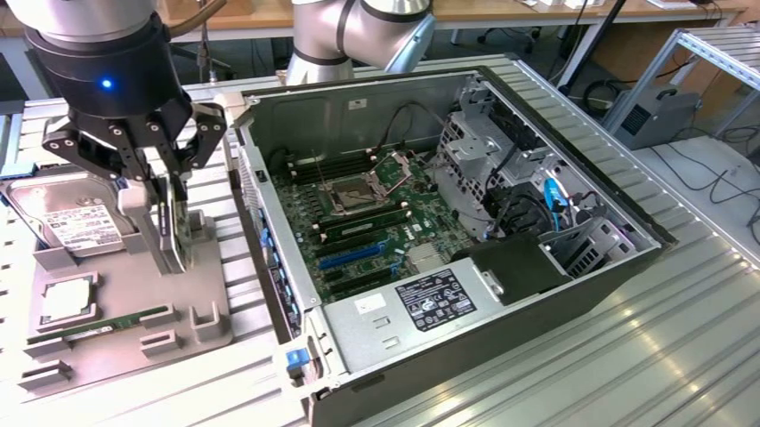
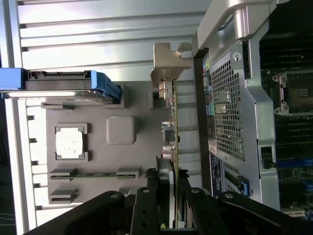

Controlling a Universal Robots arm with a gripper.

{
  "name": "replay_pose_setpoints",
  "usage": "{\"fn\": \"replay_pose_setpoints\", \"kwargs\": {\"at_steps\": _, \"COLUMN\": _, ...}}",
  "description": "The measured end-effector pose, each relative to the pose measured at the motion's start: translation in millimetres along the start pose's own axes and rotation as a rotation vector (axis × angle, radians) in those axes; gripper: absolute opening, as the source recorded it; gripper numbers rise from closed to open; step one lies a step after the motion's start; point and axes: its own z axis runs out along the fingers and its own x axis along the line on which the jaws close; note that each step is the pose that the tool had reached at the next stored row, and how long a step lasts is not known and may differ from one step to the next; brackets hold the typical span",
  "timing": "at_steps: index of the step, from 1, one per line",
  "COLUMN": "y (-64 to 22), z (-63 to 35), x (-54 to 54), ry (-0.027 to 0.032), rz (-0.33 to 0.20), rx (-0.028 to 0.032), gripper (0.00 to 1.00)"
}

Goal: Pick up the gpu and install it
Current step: 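Pick up the gpu and move the gpu toward the slot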

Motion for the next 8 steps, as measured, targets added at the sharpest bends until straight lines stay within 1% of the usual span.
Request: {"fn": "replay_pose_setpoints", "kwargs": {"at_steps": 8, "y": 0.1, "z": -2.0, "x": -0.1, "ry": 0.0000, "rz": 0.000, "rx": 0.0000, "gripper": 0.27}}
